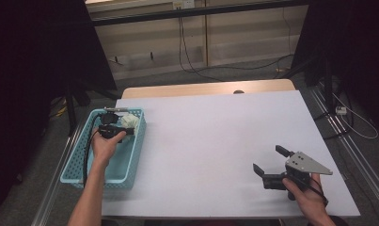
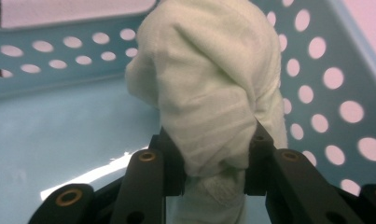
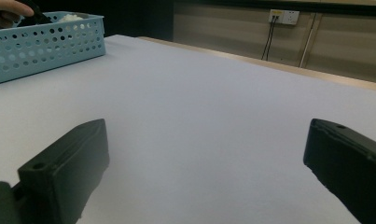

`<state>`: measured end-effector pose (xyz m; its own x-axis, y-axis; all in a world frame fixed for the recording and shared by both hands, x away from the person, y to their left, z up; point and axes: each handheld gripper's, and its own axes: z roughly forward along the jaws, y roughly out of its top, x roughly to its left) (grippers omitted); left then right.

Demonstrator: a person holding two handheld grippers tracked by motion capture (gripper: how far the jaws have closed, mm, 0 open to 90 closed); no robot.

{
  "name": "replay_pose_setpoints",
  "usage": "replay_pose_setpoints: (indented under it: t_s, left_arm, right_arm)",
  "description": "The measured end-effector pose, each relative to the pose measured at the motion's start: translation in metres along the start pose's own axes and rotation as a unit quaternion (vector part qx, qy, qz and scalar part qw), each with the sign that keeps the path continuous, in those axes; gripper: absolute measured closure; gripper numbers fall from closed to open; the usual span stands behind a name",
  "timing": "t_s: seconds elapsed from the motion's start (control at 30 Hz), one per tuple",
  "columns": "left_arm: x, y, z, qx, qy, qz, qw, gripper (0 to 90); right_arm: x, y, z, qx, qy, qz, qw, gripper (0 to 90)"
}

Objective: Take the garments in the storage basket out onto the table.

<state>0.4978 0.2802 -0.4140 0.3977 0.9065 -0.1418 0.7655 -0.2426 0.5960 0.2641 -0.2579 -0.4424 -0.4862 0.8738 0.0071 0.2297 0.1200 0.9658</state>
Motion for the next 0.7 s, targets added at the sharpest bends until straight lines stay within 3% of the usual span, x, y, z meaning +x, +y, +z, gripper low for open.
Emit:
replay_pose_setpoints:
  t_s: [0.27,0.37,0.43,0.6,0.63,0.7]
  left_arm:
    - [0.005,-0.003,-0.017,-0.025,0.004,0.001,0.9997,68.0]
    - [0.005,-0.006,-0.021,-0.032,0.000,-0.007,0.9995,68.0]
    - [0.001,-0.006,-0.024,-0.033,0.011,0.003,0.9994,68.0]
    - [-0.002,-0.006,-0.033,-0.057,0.014,0.007,0.9983,68.0]
    - [-0.004,-0.007,-0.036,-0.063,0.009,0.026,0.9976,67.9]
    - [-0.005,-0.007,-0.037,-0.065,0.013,0.033,0.9972,67.9]
  right_arm:
    - [0.001,0.000,0.001,0.002,0.001,-0.002,1.0000,0.0]
    - [0.001,0.001,0.002,0.002,0.002,0.001,1.0000,0.0]
    - [0.001,0.001,0.002,0.002,0.002,0.001,1.0000,0.0]
    - [0.002,0.001,0.006,0.003,0.007,-0.002,1.0000,0.0]
    - [0.002,0.002,0.007,0.003,0.009,-0.002,1.0000,0.0]
    - [0.002,0.002,0.007,0.003,0.010,-0.002,0.9999,0.0]
